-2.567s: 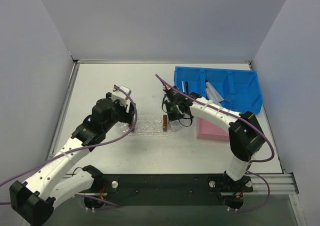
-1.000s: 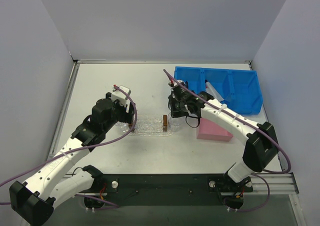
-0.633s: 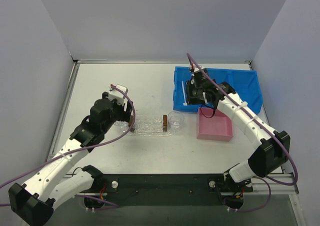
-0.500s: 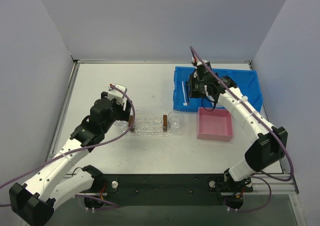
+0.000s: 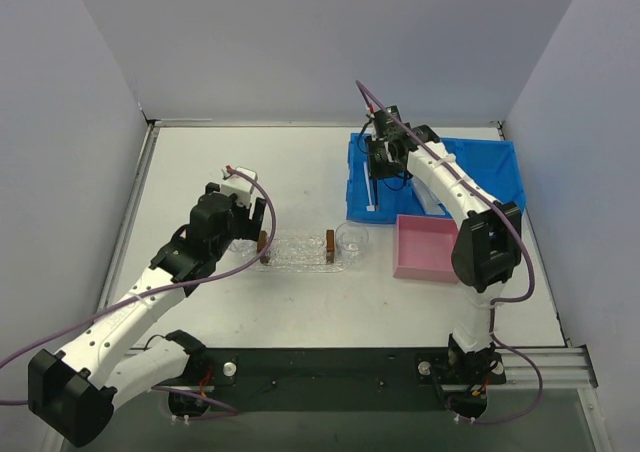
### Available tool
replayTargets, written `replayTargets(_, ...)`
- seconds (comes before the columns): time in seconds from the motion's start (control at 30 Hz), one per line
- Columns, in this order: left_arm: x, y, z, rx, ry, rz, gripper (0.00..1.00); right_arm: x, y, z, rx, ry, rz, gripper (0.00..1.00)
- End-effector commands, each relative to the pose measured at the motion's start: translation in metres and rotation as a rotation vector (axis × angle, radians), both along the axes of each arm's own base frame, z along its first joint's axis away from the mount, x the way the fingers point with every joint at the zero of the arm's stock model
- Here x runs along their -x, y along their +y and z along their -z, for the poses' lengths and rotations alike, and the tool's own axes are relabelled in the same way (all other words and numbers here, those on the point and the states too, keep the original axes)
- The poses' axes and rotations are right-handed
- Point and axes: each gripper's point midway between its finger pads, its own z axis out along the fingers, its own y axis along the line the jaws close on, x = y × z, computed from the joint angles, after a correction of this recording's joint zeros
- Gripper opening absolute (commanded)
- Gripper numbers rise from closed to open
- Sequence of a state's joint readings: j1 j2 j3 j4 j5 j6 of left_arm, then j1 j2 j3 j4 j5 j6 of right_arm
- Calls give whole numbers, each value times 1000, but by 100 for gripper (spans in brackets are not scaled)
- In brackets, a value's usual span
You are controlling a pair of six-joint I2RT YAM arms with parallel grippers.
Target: Prepare toiletry sets of a toothbrush and toothpaste on the tray
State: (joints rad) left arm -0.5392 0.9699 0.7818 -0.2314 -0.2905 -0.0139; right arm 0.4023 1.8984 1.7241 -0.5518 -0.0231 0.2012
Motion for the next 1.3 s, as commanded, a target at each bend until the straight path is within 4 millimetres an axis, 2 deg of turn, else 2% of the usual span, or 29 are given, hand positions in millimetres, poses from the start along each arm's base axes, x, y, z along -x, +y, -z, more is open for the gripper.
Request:
replayTargets(0.0,-8,-1,-12,19,-45,-2,81,-8,1,-8,9,-10,-7,19)
replayTargets(0.07,-8,-3,-13,24,-46,3,81,-10,2,-5,11,-4,-7,19)
replayTargets(0.17,-8,-3,-13,35,-43,6,81,-9,-8,-7,9,-2,13,19)
replayTargets(0.27,-8,-2,-12,33,-42,1,81,-6,-21,-24,-15,-35,39,19)
replayTargets(0.33,-9,0,-12,30,-42,-7,81,-6,-37,-41,-34,-71,63,21)
replayTargets(0.4,-10,1,-12,30,-43,-13,81,-5,-52,-44,-44,-76,84,22)
replayTargets(0.47,-10,3,-12,30,-44,-18,81,-8,-79,-48,-50,-85,140,22)
replayTargets(0.6,-11,4,-11,27,-41,-22,81,-8,-111,-32,-94,-40,189,23)
replayTargets(0.67,-12,4,-11,29,-40,-21,81,-13,-129,-16,-62,-8,209,23)
replayTargets(0.77,-12,3,-9,27,-33,-18,81,-19,-139,6,-13,30,190,27)
replayTargets(0.93,-13,4,-6,21,-27,-22,81,-32,-141,40,27,79,144,33)
replayTargets(1.27,-15,3,-2,11,-14,-21,81,-44,-138,88,66,137,11,38)
